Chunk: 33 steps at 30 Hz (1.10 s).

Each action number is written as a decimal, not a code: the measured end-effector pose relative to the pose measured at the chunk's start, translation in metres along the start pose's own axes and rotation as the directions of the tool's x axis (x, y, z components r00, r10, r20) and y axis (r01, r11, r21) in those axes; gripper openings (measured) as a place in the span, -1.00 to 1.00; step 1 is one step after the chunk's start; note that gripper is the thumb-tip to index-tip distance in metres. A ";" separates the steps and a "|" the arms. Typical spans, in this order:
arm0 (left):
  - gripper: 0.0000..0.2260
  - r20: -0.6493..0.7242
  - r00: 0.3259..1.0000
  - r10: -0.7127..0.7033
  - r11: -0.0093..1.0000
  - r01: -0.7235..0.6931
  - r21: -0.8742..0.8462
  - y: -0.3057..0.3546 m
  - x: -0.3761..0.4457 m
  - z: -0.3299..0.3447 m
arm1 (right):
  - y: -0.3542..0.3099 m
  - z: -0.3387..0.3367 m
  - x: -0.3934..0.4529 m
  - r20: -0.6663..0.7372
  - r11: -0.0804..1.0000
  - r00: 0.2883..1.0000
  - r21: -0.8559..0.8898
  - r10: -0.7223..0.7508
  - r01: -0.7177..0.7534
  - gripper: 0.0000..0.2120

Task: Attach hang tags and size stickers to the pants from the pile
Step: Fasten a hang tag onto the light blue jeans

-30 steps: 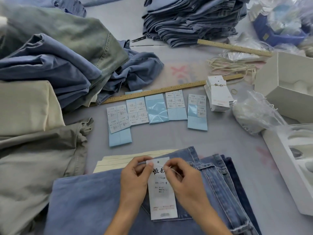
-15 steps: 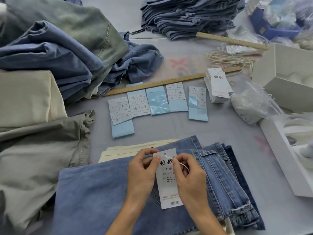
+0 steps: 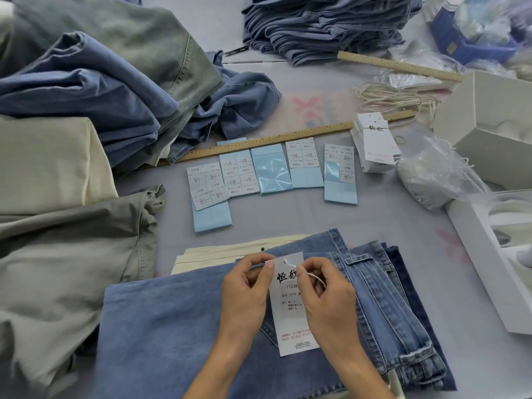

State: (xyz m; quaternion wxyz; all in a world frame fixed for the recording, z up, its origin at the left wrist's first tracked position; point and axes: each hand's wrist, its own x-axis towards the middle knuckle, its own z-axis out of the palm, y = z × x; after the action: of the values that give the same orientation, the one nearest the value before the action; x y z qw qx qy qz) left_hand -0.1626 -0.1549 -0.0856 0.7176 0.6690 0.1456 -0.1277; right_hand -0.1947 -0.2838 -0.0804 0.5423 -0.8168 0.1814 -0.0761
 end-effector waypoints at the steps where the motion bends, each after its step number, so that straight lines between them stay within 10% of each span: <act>1: -0.85 0.000 1.000 -0.001 1.000 0.001 0.001 0.000 0.001 0.000 | 0.001 0.000 -0.001 0.001 1.000 1.000 -0.005 0.005 -0.005 -0.88; 33: -0.78 0.058 0.998 0.005 0.995 0.001 -0.101 -0.004 -0.003 -0.007 | -0.001 0.003 -0.005 0.017 0.997 0.998 0.047 0.054 -0.055 -0.87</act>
State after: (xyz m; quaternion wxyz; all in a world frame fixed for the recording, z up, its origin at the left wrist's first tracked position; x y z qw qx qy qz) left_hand -0.1676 -0.1482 -0.0889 0.7546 0.6279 0.1303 -0.1391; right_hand -0.1978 -0.2789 -0.0810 0.5648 -0.7991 0.1974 -0.0589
